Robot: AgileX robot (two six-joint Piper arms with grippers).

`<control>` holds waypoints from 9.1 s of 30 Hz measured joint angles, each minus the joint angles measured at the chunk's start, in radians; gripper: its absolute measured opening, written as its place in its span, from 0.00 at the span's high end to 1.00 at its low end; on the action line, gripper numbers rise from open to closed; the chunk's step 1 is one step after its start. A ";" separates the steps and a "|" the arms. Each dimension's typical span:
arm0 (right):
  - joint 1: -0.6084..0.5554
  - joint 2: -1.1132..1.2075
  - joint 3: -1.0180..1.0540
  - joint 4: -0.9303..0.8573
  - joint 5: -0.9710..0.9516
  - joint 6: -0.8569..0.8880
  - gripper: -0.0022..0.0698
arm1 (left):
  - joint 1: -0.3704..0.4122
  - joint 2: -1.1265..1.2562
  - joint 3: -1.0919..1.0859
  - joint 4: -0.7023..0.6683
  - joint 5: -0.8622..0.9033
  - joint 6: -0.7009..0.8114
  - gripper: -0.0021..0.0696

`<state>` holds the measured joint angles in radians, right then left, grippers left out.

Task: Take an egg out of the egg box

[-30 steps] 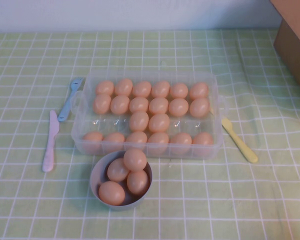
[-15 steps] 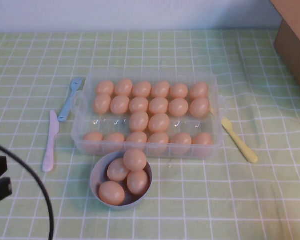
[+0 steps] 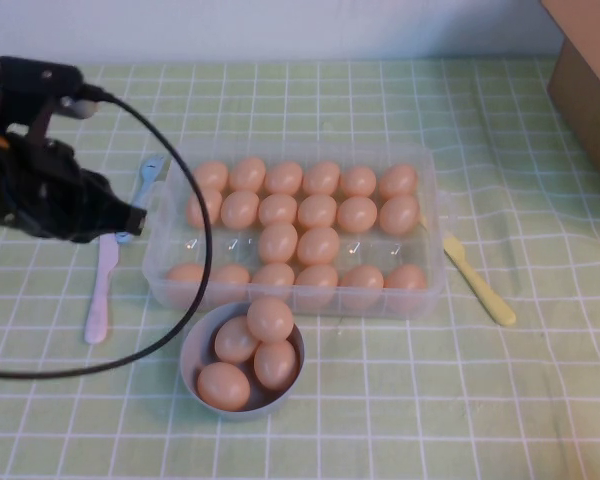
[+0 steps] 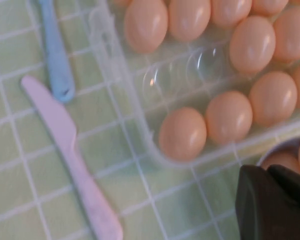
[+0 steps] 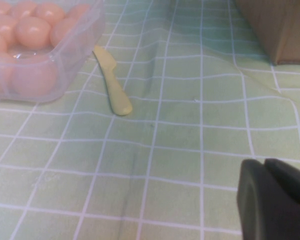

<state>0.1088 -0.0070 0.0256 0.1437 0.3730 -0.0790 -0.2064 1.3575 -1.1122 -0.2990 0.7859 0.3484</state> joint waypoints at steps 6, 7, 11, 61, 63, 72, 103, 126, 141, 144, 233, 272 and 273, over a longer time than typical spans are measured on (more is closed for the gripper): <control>0.000 0.000 0.000 0.000 0.000 0.000 0.99 | -0.043 0.212 -0.207 0.014 0.009 0.000 0.98; 0.000 0.000 0.000 0.000 0.000 0.000 0.99 | -0.048 0.245 -0.241 0.019 0.014 0.000 0.98; 0.000 0.000 0.000 0.000 0.000 0.000 0.99 | -0.075 0.362 -0.366 0.040 0.047 -0.042 0.98; 0.000 0.000 0.000 0.000 0.000 0.000 0.99 | -0.176 0.826 -0.807 0.433 0.214 0.092 0.35; 0.000 0.000 0.000 0.000 0.000 0.000 0.99 | -0.176 0.826 -0.807 0.433 0.207 0.092 0.35; 0.000 0.000 0.000 0.000 0.000 0.000 0.99 | -0.176 0.855 -0.807 0.440 0.203 0.092 0.35; 0.000 0.000 0.000 0.000 0.000 0.000 0.99 | -0.176 0.890 -0.810 0.448 0.181 0.092 0.45; 0.000 0.000 0.000 0.000 0.000 0.000 0.99 | -0.306 0.436 -0.605 0.426 0.429 -0.084 0.45; 0.000 0.000 0.000 0.000 0.000 0.000 0.99 | -0.353 0.221 -0.099 0.273 0.302 -0.174 0.45; 0.000 0.000 0.000 0.000 0.000 0.000 0.99 | -0.353 0.221 -0.069 0.245 0.260 -0.174 0.45; 0.000 0.000 0.000 0.000 0.000 0.000 0.99 | -0.353 -0.751 0.727 0.249 -0.580 -0.268 0.97; 0.000 -0.002 0.000 0.000 0.000 0.000 0.99 | 0.157 -1.368 1.137 0.350 -0.482 -0.348 0.98; 0.000 -0.002 0.000 0.000 0.000 0.000 0.99 | 0.157 -1.368 1.137 0.350 -0.458 -0.348 0.98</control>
<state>0.1088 -0.0088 0.0256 0.1437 0.3730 -0.0790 -0.0494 -0.0101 0.0249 0.0512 0.3281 0.0000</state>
